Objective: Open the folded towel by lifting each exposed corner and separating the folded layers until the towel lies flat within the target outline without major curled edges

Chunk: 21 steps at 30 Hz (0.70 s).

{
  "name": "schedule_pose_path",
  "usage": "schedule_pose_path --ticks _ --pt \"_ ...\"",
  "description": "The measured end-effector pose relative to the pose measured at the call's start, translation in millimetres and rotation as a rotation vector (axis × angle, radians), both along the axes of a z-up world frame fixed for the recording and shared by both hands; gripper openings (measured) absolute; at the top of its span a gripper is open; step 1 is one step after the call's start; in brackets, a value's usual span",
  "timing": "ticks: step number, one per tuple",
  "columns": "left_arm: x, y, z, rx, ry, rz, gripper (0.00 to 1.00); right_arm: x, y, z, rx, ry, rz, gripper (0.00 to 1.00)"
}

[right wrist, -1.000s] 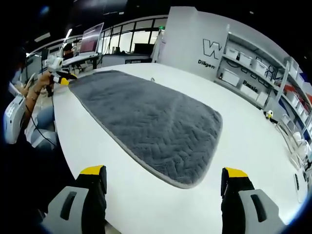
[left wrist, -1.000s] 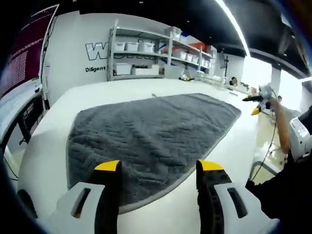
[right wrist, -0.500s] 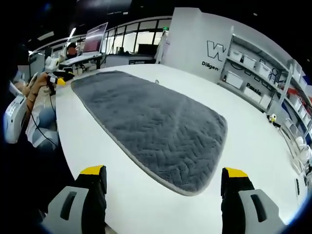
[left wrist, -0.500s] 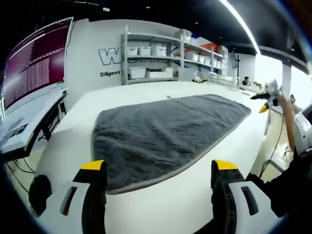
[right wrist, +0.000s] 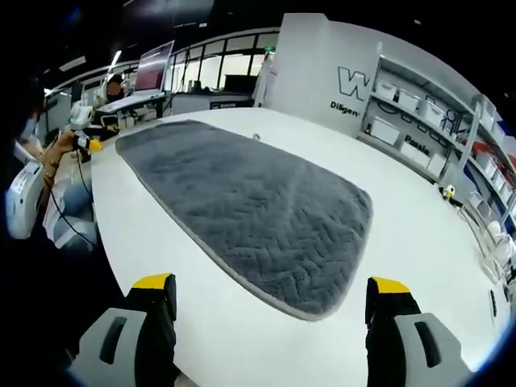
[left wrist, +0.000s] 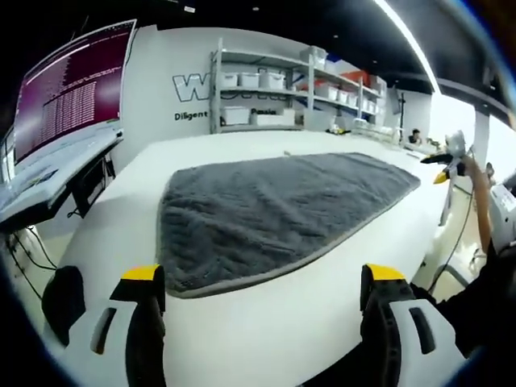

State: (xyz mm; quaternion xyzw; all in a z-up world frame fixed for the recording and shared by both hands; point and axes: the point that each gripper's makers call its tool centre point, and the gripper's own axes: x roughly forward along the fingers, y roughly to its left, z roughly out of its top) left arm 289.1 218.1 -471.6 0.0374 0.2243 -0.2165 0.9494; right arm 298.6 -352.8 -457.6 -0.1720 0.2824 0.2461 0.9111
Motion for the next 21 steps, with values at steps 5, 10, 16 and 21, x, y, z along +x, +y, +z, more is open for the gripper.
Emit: schedule_pose_path --ticks 5,10,16,21 --pt "-4.0 -4 -5.4 0.007 0.018 -0.014 0.99 0 4 -3.1 0.009 0.014 0.012 0.99" --pt "-3.7 -1 0.0 -0.008 -0.001 -0.003 0.99 -1 8 -1.5 0.013 0.019 0.02 0.99" --pt "-2.9 -3 3.7 -0.022 -0.013 -0.002 0.99 -2 7 0.5 0.009 0.015 0.015 0.99" --pt "-2.9 -8 6.1 -0.024 -0.017 -0.01 0.99 -2 5 -0.6 0.006 0.021 0.007 0.99"
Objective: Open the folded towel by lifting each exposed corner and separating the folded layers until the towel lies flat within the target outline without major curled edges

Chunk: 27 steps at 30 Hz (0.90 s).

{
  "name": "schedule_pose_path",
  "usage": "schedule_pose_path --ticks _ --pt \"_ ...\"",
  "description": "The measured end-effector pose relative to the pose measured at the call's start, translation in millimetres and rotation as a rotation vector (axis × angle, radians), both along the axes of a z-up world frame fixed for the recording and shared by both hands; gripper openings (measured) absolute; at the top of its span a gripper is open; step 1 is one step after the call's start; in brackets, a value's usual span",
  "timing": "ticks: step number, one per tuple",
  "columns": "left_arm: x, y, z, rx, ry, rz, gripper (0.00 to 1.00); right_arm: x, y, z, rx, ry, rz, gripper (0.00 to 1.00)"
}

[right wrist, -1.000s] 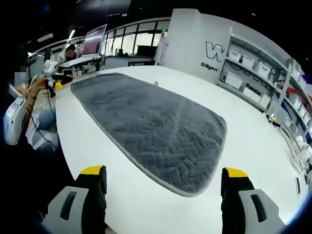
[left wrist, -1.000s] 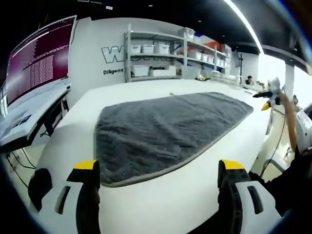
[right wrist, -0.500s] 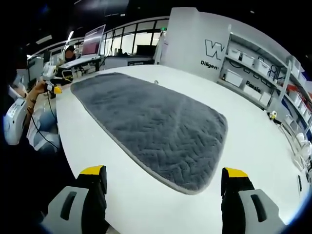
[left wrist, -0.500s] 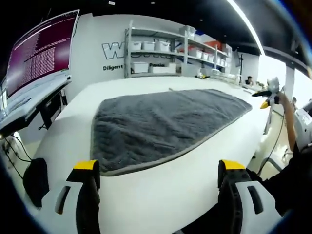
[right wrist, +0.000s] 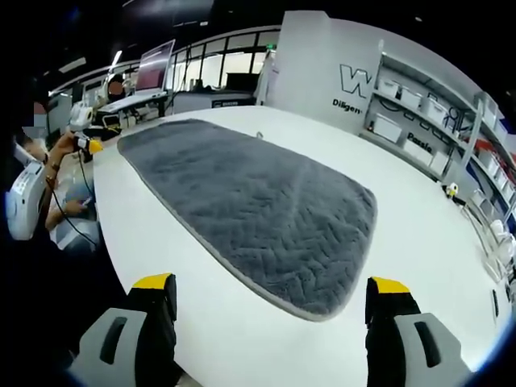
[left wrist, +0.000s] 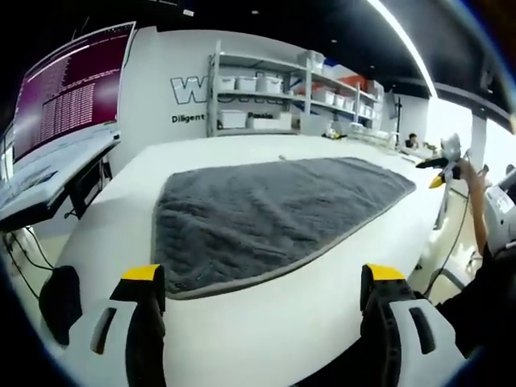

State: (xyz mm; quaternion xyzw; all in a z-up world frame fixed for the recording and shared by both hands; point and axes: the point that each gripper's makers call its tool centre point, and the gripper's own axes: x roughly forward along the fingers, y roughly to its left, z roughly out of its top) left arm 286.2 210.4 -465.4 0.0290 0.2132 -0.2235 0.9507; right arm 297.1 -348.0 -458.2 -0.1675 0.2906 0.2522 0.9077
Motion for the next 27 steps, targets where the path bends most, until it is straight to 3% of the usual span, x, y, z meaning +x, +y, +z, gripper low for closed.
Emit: schedule_pose_path --ticks 7,19,27 --pt "-0.3 -10 7.4 0.037 -0.031 -0.028 0.99 -1 3 1.9 -0.006 0.004 0.005 0.98" --pt "1.1 -14 6.7 0.02 -0.024 -0.039 0.99 -8 2 6.5 -0.017 0.005 -0.005 0.99" --pt "2.8 -21 12.4 -0.003 -0.039 -0.062 0.99 -7 3 15.6 -0.013 -0.026 -0.003 0.99"
